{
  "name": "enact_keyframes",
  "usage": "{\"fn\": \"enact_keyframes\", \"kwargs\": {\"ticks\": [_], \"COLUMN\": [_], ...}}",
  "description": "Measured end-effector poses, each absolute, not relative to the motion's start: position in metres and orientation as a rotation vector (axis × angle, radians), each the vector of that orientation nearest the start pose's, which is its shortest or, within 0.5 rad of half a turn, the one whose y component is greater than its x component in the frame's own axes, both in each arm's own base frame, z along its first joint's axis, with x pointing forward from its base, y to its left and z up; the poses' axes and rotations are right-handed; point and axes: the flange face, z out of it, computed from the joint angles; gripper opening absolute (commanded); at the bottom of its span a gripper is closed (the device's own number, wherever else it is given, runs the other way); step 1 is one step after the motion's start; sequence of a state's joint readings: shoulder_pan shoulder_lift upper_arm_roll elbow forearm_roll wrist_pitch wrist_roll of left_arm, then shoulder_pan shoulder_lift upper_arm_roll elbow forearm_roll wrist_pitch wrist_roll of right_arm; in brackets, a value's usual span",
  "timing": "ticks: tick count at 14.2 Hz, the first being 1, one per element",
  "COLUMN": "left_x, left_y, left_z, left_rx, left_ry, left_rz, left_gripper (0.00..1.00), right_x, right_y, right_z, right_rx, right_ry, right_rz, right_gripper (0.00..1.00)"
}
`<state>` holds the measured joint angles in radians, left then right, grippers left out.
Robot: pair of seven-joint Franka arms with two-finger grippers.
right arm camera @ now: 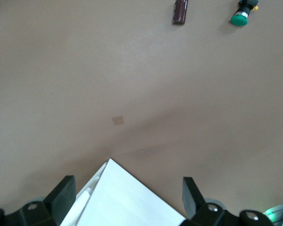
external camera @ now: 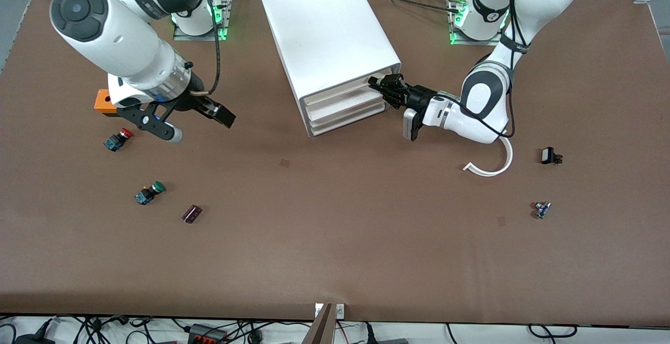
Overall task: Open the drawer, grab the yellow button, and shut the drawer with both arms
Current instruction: 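Pull the drawer open with the left gripper while the right gripper approaches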
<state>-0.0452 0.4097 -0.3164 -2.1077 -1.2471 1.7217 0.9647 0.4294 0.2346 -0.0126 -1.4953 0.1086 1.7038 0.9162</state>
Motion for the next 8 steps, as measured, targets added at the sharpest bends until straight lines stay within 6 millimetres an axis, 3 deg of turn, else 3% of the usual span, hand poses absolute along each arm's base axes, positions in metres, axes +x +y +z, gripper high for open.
{"fn": "enact_keyframes", "kwargs": {"ticks": [4, 8], "left_x": [0.473, 0.498], "left_y": [-0.266, -0.244], "left_z": [0.249, 0.257], "left_rx": [1.705, 1.739], "left_ry": [-0.491, -0.497], "left_rz": [-0.306, -0.244], "left_gripper": [0.07, 0.07], "right_x": [0.569, 0.571], "right_y": [0.313, 0.352], "right_z": [0.521, 0.512], "right_rx": [-2.933, -2.873], "right_ry": [0.939, 1.114], "right_rz": [0.137, 0.134], "right_gripper": [1.00, 1.00]}}
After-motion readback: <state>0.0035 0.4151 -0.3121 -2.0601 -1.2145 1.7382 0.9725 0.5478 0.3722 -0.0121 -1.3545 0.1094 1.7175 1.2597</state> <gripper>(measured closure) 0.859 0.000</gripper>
